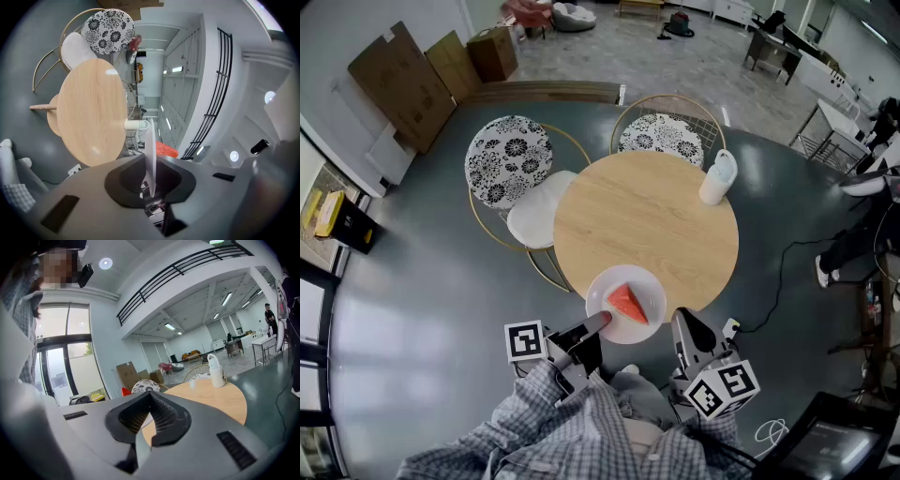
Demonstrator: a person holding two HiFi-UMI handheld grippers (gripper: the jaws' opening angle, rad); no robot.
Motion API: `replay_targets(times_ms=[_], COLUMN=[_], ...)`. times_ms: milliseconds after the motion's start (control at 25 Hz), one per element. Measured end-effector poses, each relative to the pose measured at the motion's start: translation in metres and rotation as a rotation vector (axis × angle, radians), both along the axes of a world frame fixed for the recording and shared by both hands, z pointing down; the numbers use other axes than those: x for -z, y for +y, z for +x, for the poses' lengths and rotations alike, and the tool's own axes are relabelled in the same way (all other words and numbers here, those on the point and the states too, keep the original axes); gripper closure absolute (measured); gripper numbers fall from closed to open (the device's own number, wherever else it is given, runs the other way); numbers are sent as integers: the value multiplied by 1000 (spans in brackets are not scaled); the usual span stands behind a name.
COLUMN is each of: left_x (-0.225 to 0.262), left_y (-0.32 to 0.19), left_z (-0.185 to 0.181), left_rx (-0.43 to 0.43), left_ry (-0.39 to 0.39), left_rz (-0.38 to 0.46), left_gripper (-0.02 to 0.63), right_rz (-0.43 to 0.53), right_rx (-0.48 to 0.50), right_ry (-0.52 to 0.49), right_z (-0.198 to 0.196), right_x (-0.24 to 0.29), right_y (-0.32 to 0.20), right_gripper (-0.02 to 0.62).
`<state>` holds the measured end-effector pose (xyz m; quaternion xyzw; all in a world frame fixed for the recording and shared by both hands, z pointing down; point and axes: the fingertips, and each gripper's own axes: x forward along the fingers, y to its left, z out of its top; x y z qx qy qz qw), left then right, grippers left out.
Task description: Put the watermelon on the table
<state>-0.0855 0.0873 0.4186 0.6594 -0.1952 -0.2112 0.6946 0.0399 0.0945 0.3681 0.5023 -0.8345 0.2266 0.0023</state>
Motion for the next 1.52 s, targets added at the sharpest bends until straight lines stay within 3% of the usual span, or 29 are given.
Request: replay_targets(times_ms=[520,800,960,1080,1240,1520], left_x=[0,0,-4,-6,-7,-5], left_y=[5,13,16,19,25,33], left_z=[7,14,20,28,36,54], left_rx=[18,38,58,76,81,62], left_ry=[-7,-16,-15,-2,6,6], left_rz=[-2,10,22,25,25,42], left_gripper=[572,572,572,572,572,572], right_rz=[-49,-174,-233,-258,-274,-315], right_rx=[11,-8,-18,-26,-3,26], right_ry=[-16,-142,-311,-318,-371,-337], right_z=[6,16,24,32,35,36], right_x=[-6,-25,-31,-38,-41,-52], right_y=[3,6,7,11,17,31], right_gripper=[586,586,584,583,517,514])
